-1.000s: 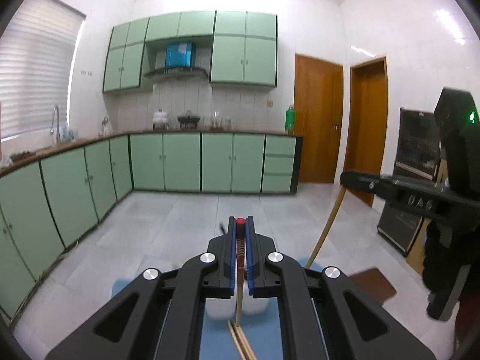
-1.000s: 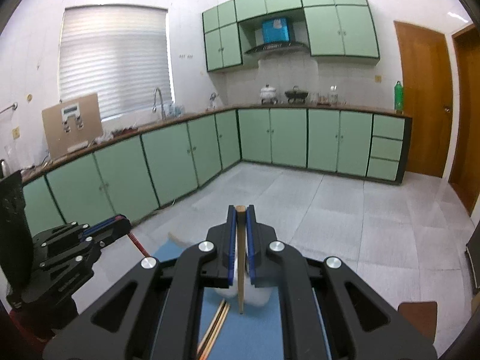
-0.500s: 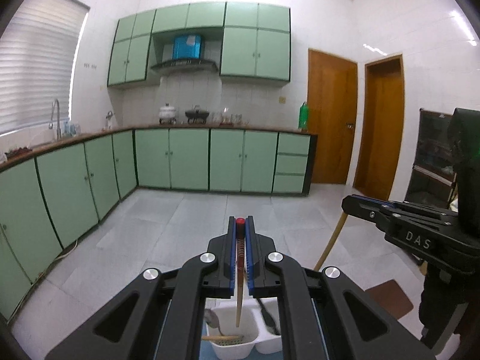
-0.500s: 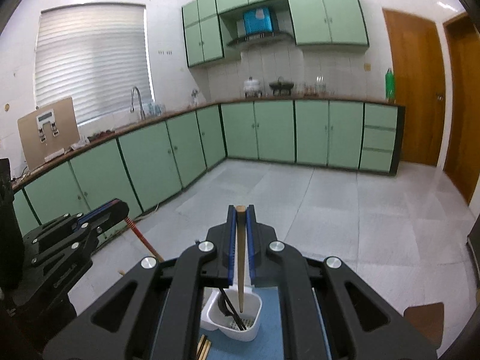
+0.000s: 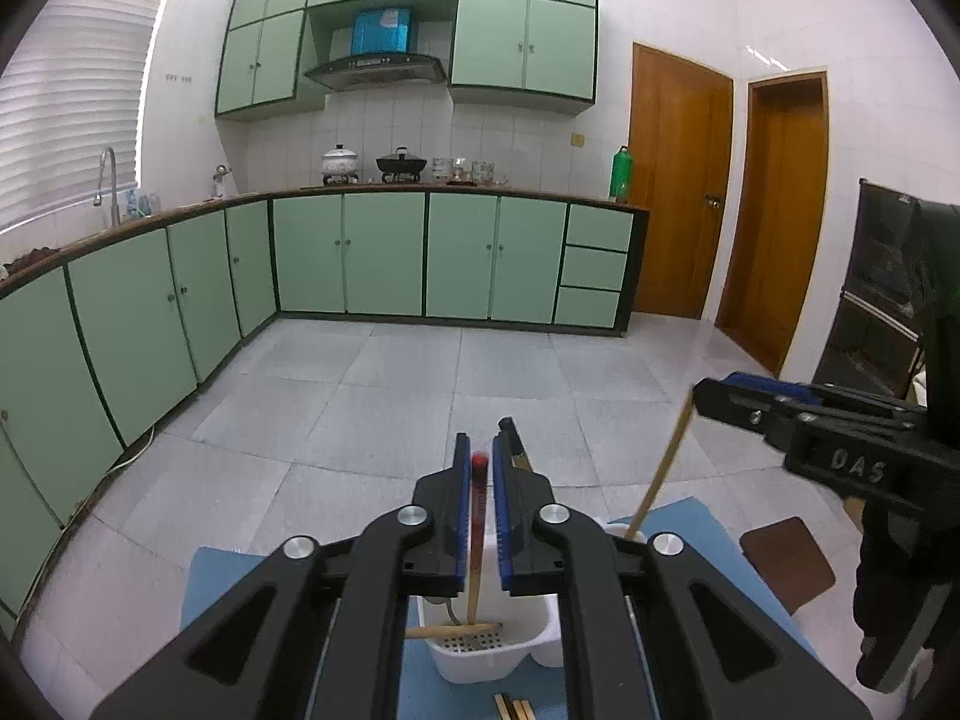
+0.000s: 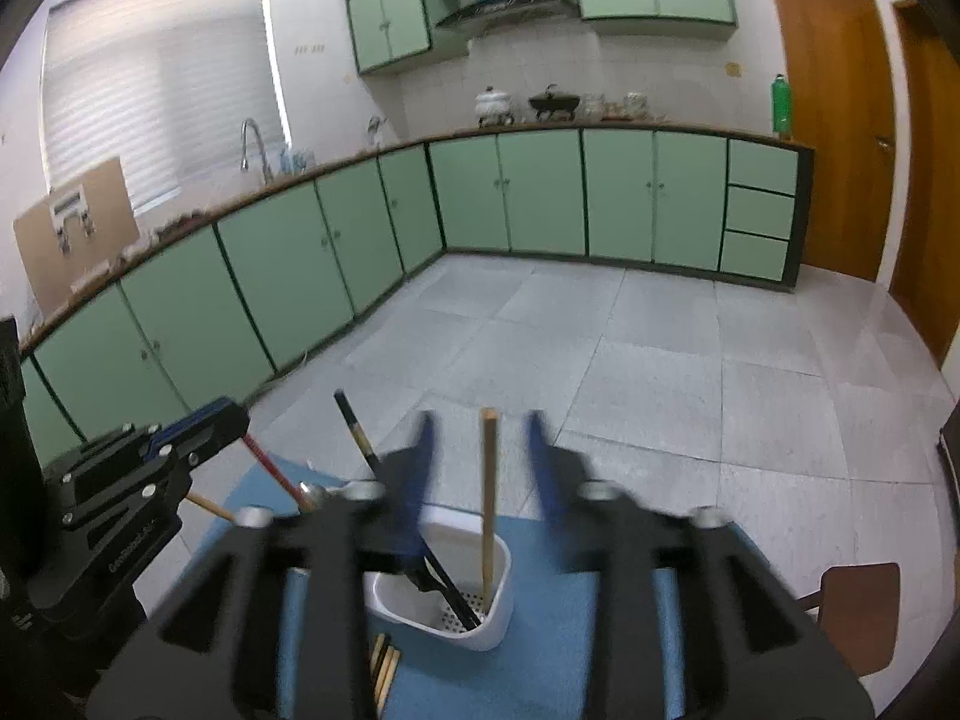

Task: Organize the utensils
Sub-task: 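Move both tools back over the remaining chopsticks on the mat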

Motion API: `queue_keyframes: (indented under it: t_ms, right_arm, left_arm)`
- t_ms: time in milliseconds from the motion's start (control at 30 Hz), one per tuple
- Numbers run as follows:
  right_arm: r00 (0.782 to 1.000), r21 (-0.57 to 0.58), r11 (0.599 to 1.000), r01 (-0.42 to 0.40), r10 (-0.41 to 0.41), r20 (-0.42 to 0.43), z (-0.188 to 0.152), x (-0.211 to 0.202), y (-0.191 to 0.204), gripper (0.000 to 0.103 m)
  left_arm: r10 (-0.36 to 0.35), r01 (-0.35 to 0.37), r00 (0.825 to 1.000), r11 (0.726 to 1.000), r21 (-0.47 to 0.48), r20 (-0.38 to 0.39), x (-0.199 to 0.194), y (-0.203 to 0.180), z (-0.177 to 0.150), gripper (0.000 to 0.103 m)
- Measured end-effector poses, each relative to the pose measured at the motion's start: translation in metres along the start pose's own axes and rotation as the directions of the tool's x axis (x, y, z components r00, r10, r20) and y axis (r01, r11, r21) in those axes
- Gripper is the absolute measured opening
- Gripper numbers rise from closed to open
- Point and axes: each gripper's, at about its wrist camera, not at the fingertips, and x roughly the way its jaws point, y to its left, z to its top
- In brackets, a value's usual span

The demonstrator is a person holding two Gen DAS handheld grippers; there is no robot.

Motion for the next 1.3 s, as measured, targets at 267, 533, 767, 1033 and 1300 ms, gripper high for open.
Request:
queue_keyframes:
  t_ms: [267, 533, 767, 1033, 1300]
  right_arm:
    - [0.993, -0.007, 1.0, 0.027, -0.027, 0.112, -0.019, -0.076, -0.006, 0.08]
    - [0.997, 0.025, 0.999, 0.021, -0.023, 0.073, -0.112, -0.123, -0.004, 0.09]
    - [0.998, 0.032, 0.998, 0.055, -0.054, -0.022, -0.196, -0.13, 0.012, 0.09]
    - [0.989, 0.038, 0.997, 0.066, -0.061, -0.132, -0.256, -0.118, 0.036, 0.09]
    - [0.977, 0.02, 0.998, 0.056, -0.051, -0.205, -0.287, -0.107, 0.057, 0.09]
  left_arm:
    - [0.021, -0.022, 0.994, 1.0, 0.008, 0.107, -0.075, -0.005, -0.001, 0.053]
    - [0.021, -0.019, 0.999, 0.999, -0.048, 0.04, -0.119, -0.003, -0.072, 0.072]
    - [0.056, -0.06, 0.994, 0.998, -0.035, -0.095, -0.128, -0.003, -0.153, 0.072]
    - [0.084, -0.098, 0.975, 0.993, -0.062, -0.205, -0.126, -0.001, -0.218, 0.072]
    - [0.088, -0.109, 0.953, 0.993, -0.055, -0.29, -0.125, -0.001, -0.252, 0.072]
